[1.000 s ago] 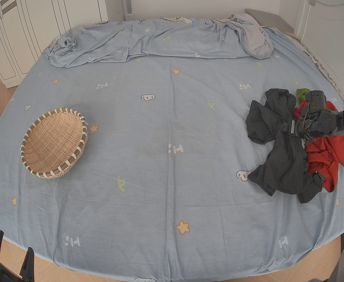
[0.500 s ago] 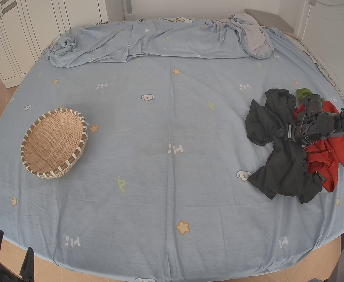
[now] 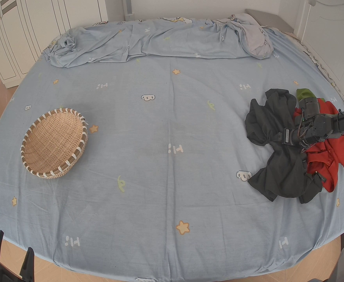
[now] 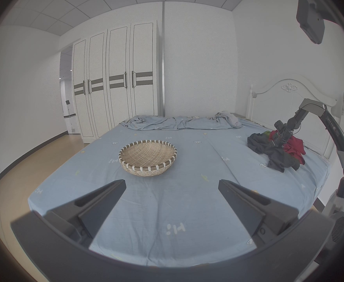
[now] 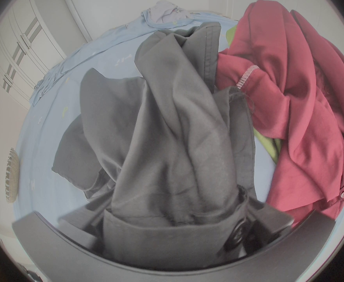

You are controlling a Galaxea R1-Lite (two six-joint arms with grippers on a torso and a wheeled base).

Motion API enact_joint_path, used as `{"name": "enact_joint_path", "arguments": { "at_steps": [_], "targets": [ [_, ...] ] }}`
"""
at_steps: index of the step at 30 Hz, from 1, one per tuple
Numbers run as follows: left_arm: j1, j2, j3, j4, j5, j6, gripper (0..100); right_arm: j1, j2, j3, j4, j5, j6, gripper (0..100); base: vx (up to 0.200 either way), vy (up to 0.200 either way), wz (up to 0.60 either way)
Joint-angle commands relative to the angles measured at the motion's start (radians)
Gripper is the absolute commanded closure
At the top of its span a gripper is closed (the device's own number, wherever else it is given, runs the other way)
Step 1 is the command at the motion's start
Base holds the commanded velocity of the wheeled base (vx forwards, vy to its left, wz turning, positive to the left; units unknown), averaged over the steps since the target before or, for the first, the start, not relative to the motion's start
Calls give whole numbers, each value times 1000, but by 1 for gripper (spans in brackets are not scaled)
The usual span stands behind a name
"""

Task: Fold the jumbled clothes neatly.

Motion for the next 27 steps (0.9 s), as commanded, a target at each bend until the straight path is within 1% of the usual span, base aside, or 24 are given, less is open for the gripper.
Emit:
{"name": "enact_joint_path", "arguments": {
  "at_steps": [1, 6, 16, 21, 27],
  "targets": [
    [0, -17, 18, -1, 0, 0, 0, 1, 13, -2, 6, -2, -2, 100, 0, 0, 0],
    [0, -17, 18, -1, 0, 0, 0, 1, 13, -10, 65, -2, 1, 100, 0, 0, 0],
    [0, -17, 18, -1, 0, 0, 0, 1, -19, -8, 70, -1, 1, 100, 0, 0, 0],
    [0, -17, 18, 0, 0, 0, 0, 1, -91, 2, 70, 2, 3, 100, 0, 0, 0],
    [0, -17, 18, -1, 0, 0, 0, 21, -175, 21, 72, 2, 4, 100, 0, 0, 0]
  ]
}}
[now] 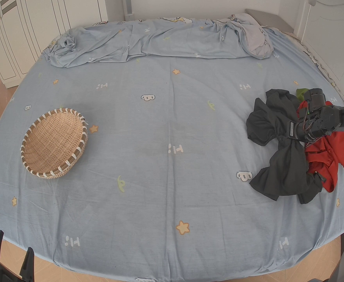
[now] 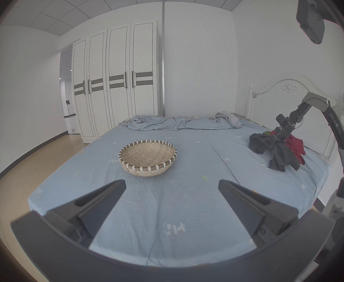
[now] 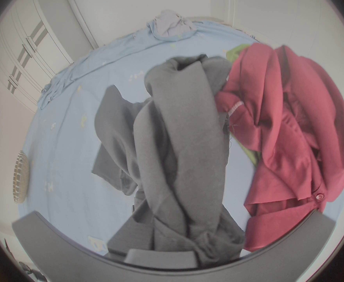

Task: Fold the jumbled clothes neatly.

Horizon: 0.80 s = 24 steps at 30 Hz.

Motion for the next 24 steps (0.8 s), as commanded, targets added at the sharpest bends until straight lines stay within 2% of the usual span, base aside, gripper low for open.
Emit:
{"name": "enact_joint_path", "arguments": {
  "at_steps": [1, 17, 24],
  "targets": [
    [0, -17, 18, -1, 0, 0, 0, 16, -95, 20, -3, -2, 4, 100, 0, 0, 0],
    [0, -17, 18, -1, 0, 0, 0, 42, -338, 106, 0, -3, 13, 100, 0, 0, 0],
    [0, -17, 18, -1, 0, 0, 0, 127, -479, 118, 54, -6, 13, 100, 0, 0, 0]
  ]
}}
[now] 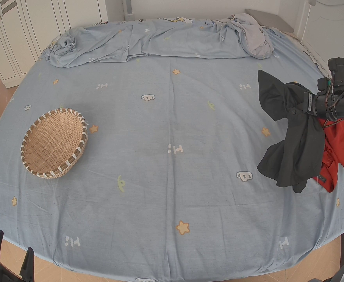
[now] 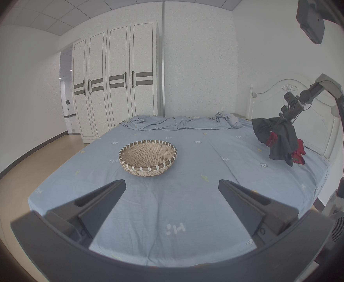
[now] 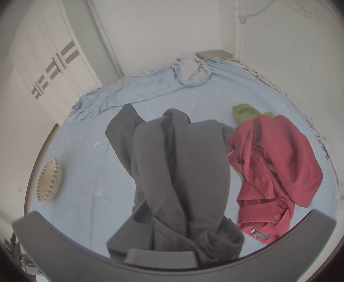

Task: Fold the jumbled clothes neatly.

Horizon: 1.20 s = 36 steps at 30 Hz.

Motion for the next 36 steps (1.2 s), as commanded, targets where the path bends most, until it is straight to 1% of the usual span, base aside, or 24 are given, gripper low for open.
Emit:
{"name": "enact_joint_path", "arguments": {
  "at_steps": [1, 9, 10, 12, 13, 14, 16, 18, 22, 23, 25, 27, 30, 36],
  "targets": [
    [0, -17, 18, 1, 0, 0, 0, 69, -127, 7, 33, -3, 1, 100, 0, 0, 0],
    [0, -17, 18, -1, 0, 0, 0, 167, -174, 6, 53, -18, 1, 100, 0, 0, 0],
    [0, -17, 18, -1, 0, 0, 0, 167, -174, 6, 53, -18, 1, 100, 0, 0, 0],
    [0, -17, 18, -1, 0, 0, 0, 224, -176, 9, 54, -20, 4, 100, 0, 0, 0],
    [0, -17, 18, -1, 0, 0, 0, 242, -174, 9, 54, -20, 11, 100, 0, 0, 0],
    [0, -17, 18, -1, 0, 0, 0, 242, -174, 9, 54, -20, 11, 100, 0, 0, 0],
    [0, -17, 18, -1, 0, 0, 0, 316, -160, -2, 53, -38, 35, 100, 0, 0, 0],
    [0, -17, 18, -1, 0, 0, 0, 359, -145, -16, 53, -57, 46, 100, 0, 0, 0],
    [0, -17, 18, -1, 0, 0, 0, 439, -116, -37, 53, -70, 66, 100, 0, 0, 0],
    [0, -17, 18, -1, 0, 0, 0, 443, -114, -39, 54, -72, 67, 100, 0, 0, 0],
    [0, -17, 18, -1, 0, 0, 0, 482, -99, -43, 60, -83, 72, 100, 0, 0, 0],
    [0, -17, 18, -1, 0, 0, 0, 494, -87, -46, 91, -100, 67, 100, 0, 0, 0],
    [0, -17, 18, -1, 0, 0, 0, 512, -73, -53, 134, -101, 67, 100, 0, 0, 0],
    [0, -17, 18, -1, 0, 0, 0, 537, -22, -51, 137, -103, 67, 100, 0, 0, 0]
  ]
}}
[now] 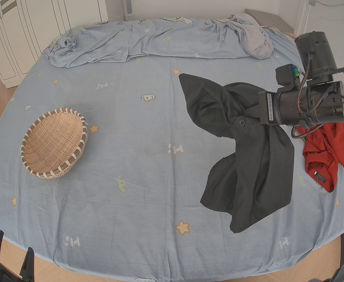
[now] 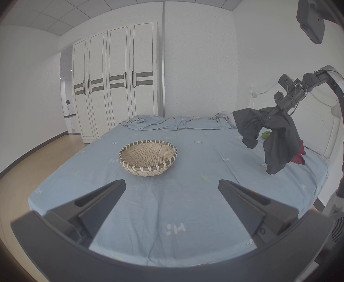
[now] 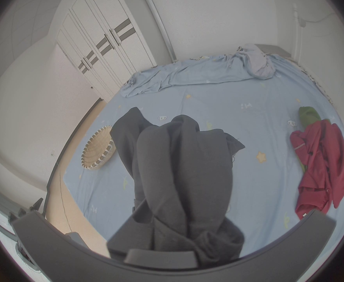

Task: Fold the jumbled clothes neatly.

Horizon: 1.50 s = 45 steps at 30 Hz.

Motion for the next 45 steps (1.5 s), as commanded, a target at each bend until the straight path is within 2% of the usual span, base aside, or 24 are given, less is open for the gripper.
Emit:
{"name": "enact_joint_path", "arguments": {
  "at_steps": [1, 11, 16, 24, 33, 42, 43, 45],
  "targets": [
    [0, -17, 18, -1, 0, 0, 0, 30, 62, -5, 1, -1, 0, 100, 0, 0, 0],
    [0, -17, 18, -1, 0, -3, 0, 116, 229, -30, -12, 2, 12, 100, 0, 0, 0],
    [0, -17, 18, -1, 0, -3, 0, 180, 339, -112, -50, 3, 118, 100, 0, 0, 0],
    [0, -17, 18, 1, 0, -3, 0, 251, 474, -283, -151, -3, 233, 100, 0, 0, 0],
    [0, -17, 18, 1, 0, -3, 0, 274, 625, -436, -154, 0, 353, 100, 0, 0, 0],
    [0, -17, 18, 1, 0, -3, 0, 276, 669, -445, -156, -3, 353, 100, 0, 0, 0],
    [0, -17, 18, -1, 0, -3, 0, 276, 671, -447, -157, -3, 351, 0, 0, 0, 0],
    [0, -17, 18, -1, 0, -3, 0, 274, 672, -458, -154, -3, 353, 0, 0, 0, 0]
  ]
}}
